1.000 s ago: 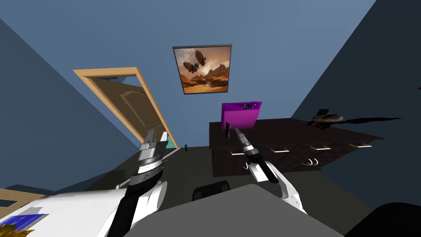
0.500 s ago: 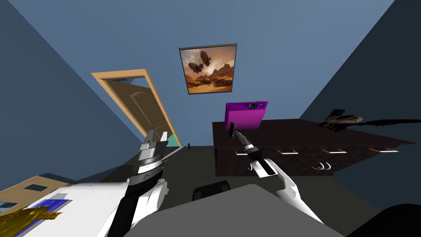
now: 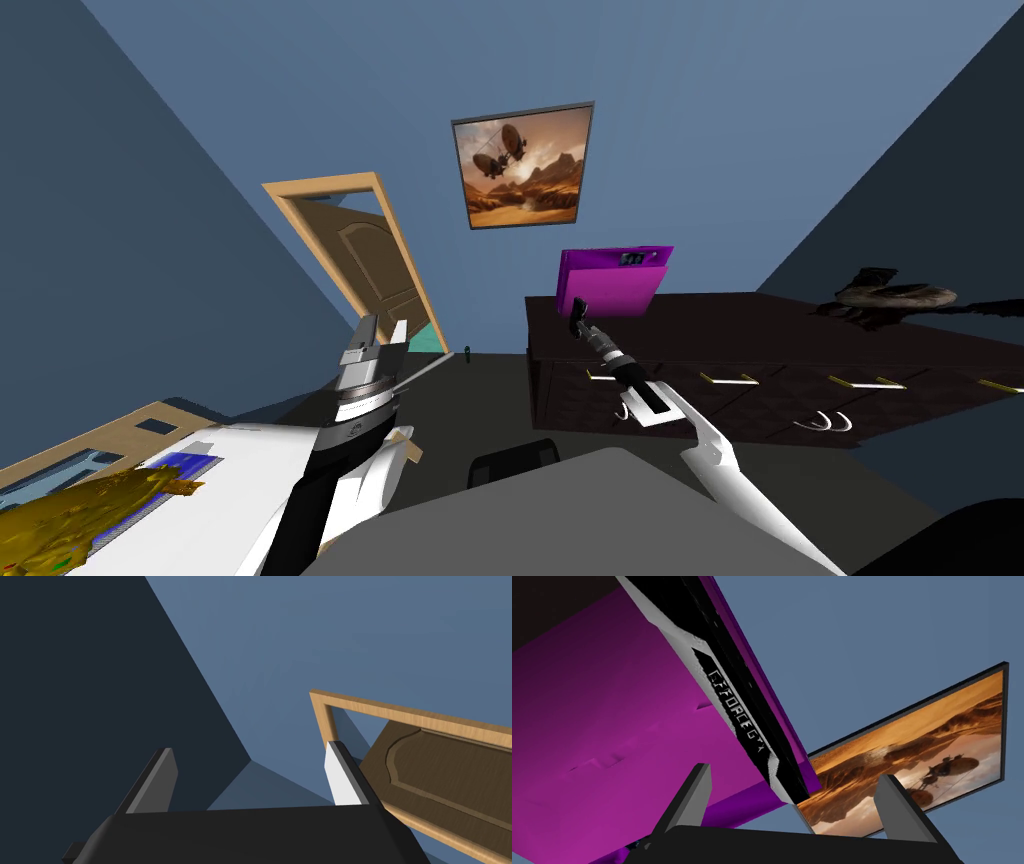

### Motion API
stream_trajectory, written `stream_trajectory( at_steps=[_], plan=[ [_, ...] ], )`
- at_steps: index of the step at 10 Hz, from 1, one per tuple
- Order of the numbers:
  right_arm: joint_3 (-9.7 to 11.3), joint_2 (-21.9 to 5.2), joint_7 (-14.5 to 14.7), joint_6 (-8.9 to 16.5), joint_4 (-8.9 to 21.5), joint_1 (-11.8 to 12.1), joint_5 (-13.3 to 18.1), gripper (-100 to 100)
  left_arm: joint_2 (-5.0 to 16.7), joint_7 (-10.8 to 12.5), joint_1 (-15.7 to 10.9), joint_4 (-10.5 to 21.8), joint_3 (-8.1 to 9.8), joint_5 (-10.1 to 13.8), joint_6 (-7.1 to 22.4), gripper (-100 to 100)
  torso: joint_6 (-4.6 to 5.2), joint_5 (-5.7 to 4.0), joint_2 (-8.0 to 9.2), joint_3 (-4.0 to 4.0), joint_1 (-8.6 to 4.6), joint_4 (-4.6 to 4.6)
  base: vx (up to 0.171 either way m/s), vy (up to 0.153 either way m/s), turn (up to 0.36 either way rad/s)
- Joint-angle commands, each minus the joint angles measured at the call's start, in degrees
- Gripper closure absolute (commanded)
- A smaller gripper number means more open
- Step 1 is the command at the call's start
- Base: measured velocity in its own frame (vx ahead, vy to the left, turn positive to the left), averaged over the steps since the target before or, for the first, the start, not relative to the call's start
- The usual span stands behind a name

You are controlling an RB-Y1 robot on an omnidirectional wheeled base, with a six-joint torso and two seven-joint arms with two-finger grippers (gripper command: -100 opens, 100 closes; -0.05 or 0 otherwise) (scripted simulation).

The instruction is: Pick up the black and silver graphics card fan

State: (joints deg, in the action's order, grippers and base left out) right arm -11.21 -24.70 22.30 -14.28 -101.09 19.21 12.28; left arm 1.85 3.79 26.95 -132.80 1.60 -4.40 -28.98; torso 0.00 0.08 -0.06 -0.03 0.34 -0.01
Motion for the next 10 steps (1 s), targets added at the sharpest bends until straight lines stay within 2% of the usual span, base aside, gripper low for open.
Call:
stream_trajectory(
  at_steps=[1, 2, 3, 9, 10],
  plan=[
    [-1.4, -1.4, 1.2, 1.1, 2.6, -0.3, 1.6, -100, 0.0, 0.0, 0.0, 0.0, 0.00, 0.0, 0.0, 0, 0.00, 0.00, 0.00, 0.00, 0.00, 0.00, 0.004, 0.091, 0.096],
    [-2.1, -2.1, 2.0, 1.8, 4.1, -0.7, 2.6, -100, 0.0, 0.0, 0.0, 0.0, 0.00, 0.0, 0.0, 0, 0.01, 0.00, 0.04, 0.02, -0.01, 0.01, 0.012, 0.084, 0.069],
    [-2.1, -2.1, 2.0, 1.8, 4.1, -0.7, 2.6, -100, 0.0, 0.0, 0.0, 0.0, 0.00, 0.0, 0.0, 0, 0.02, 0.00, 0.04, 0.02, -0.05, 0.01, 0.014, 0.051, 0.016],
    [-5.6, -6.2, 5.4, 5.2, 11.4, -2.7, 8.3, -100, 0.0, 0.0, 0.0, 0.0, 0.00, 0.0, 0.0, 0, 0.01, -0.02, 0.00, 0.00, -0.14, 0.01, 0.019, 0.057, 0.076],
    [-6.5, -7.5, 6.2, 5.9, 13.1, -3.1, 9.8, -100, 0.0, 0.0, 0.0, 0.0, 0.01, 0.0, 0.0, 0, 0.02, -0.03, 0.01, 0.00, -0.16, 0.00, 0.033, 0.073, 0.097]
  ],
)
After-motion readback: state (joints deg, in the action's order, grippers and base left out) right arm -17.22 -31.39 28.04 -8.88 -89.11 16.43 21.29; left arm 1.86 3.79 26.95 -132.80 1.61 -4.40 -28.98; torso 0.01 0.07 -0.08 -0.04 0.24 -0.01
